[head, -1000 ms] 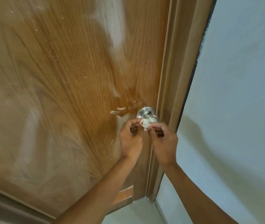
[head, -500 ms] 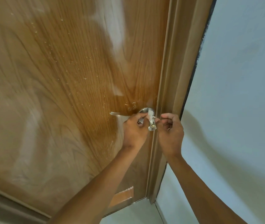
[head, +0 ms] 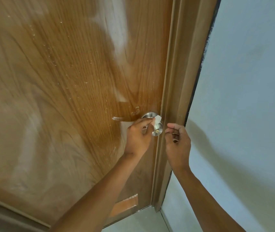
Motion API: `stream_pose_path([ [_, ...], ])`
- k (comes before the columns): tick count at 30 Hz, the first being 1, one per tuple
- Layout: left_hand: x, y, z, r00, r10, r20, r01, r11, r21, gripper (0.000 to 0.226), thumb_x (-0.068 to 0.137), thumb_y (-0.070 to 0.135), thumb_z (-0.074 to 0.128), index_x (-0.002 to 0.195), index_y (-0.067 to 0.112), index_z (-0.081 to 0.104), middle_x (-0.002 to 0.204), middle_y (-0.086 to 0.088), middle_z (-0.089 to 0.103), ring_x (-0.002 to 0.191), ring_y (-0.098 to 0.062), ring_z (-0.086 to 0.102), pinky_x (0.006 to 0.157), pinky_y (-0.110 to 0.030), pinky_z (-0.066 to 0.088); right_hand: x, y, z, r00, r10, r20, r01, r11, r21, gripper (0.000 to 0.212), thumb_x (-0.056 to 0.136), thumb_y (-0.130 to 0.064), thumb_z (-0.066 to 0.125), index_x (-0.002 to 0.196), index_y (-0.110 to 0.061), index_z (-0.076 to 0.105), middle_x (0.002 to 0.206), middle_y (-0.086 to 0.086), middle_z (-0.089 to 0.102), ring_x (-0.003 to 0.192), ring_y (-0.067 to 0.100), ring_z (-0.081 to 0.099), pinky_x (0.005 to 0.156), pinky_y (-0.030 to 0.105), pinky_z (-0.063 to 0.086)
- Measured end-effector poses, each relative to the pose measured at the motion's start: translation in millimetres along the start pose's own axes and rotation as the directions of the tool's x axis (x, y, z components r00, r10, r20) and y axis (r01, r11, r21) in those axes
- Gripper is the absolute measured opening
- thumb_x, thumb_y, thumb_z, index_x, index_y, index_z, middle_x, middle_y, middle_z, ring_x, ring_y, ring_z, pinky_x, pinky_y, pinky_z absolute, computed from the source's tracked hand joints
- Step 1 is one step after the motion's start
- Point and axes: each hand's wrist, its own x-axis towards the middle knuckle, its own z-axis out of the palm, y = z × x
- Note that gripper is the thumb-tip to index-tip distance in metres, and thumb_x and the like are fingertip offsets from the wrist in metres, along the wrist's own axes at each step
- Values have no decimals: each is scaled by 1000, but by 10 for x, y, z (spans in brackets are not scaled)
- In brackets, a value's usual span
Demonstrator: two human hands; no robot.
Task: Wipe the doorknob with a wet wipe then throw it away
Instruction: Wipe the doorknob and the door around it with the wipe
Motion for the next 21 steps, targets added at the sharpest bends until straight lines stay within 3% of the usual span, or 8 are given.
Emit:
stream_pose_path([
  [5,-226,-77,-9,988,145,-60,-140,988,68,25,86,9,70,111,10,71,117,1,67,113,-3,60,98,-15,45,-12,41,-10,998,9,58,-4,997,-77,23,96,-10,57,113,-18,69,105,-13,69,99,-5,61,78,4,47],
  [8,-306,-95,-4,985,145,-90,-137,987,86,27,87,9,69,113,9,70,119,1,67,114,0,58,98,-14,44,-38,43,6,996,16,83,-9,996,-87,27,96,-11,56,117,-20,70,111,-12,70,104,-2,62,81,3,46],
  [10,-253,-58,-9,992,98,-83,-91,993,78,25,89,11,65,114,9,69,117,0,68,110,-1,60,95,-12,45,-43,35,23,997,9,74,-2,996,-86,29,96,-8,54,117,-19,71,111,-10,70,103,-1,63,81,3,45],
  [13,-107,5,-1,992,-116,-58,115,993,-23,24,93,15,60,115,10,69,109,-3,71,95,-3,64,82,-10,51,-33,27,22,998,-20,52,25,995,-92,30,95,-3,54,116,-15,71,110,-5,72,101,0,64,81,3,46],
  [15,-84,17,6,987,-149,-66,148,989,-12,22,94,15,59,112,10,69,105,-5,72,91,-6,65,79,-11,51,-21,34,15,998,-29,49,33,995,-93,30,94,-2,54,115,-14,72,108,-4,72,101,2,64,81,4,46],
  [21,-334,-31,31,986,149,-79,-140,984,107,28,90,2,62,118,5,66,120,-6,64,116,-8,58,101,-17,44,-15,64,26,999,1,35,2,997,-82,28,95,-6,55,113,-19,73,108,-8,73,101,1,65,82,6,48],
])
